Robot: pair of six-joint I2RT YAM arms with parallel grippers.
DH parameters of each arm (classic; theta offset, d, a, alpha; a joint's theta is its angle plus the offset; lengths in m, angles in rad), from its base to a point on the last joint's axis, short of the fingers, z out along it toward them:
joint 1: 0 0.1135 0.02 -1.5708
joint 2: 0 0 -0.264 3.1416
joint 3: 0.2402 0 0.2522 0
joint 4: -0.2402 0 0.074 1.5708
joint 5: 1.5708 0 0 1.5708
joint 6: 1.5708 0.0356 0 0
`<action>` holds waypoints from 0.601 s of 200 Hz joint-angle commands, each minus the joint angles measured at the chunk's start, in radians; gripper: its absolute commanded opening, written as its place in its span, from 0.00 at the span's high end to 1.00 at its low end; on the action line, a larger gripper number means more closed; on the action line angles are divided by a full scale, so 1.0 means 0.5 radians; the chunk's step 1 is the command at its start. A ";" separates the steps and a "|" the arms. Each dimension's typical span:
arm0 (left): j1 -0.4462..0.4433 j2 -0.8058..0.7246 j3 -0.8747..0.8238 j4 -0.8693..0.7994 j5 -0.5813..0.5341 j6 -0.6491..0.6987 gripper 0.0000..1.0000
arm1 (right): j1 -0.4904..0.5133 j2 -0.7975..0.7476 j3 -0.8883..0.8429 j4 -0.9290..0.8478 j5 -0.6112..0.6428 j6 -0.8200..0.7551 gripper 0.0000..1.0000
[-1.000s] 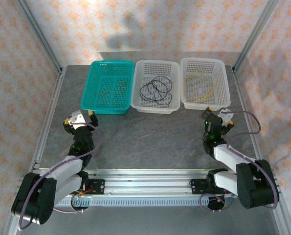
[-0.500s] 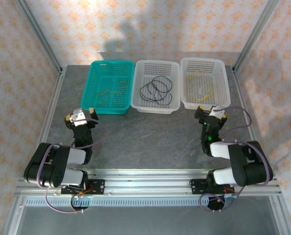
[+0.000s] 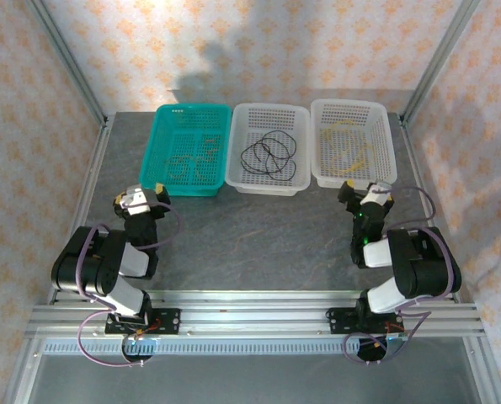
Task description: Untangle the cables
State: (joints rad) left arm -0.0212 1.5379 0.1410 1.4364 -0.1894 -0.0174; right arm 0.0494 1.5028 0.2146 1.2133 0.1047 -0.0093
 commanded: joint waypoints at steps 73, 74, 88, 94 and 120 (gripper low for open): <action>0.020 -0.005 0.126 -0.190 0.057 -0.042 0.00 | -0.007 0.030 0.038 0.028 -0.201 -0.071 0.00; 0.021 -0.005 0.126 -0.189 0.057 -0.042 0.00 | -0.007 0.029 0.038 0.028 -0.201 -0.072 0.00; 0.020 -0.006 0.126 -0.191 0.057 -0.042 0.01 | -0.007 0.029 0.035 0.029 -0.200 -0.076 0.00; 0.020 -0.005 0.126 -0.191 0.060 -0.039 0.00 | -0.007 0.029 0.034 0.031 -0.200 -0.074 0.00; 0.015 -0.005 0.139 -0.216 0.193 0.013 0.01 | -0.007 0.029 0.034 0.031 -0.200 -0.074 0.00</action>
State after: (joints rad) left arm -0.0177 1.5379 0.1978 1.3479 -0.1593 -0.0250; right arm 0.0494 1.5139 0.2157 1.2121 0.0162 -0.0284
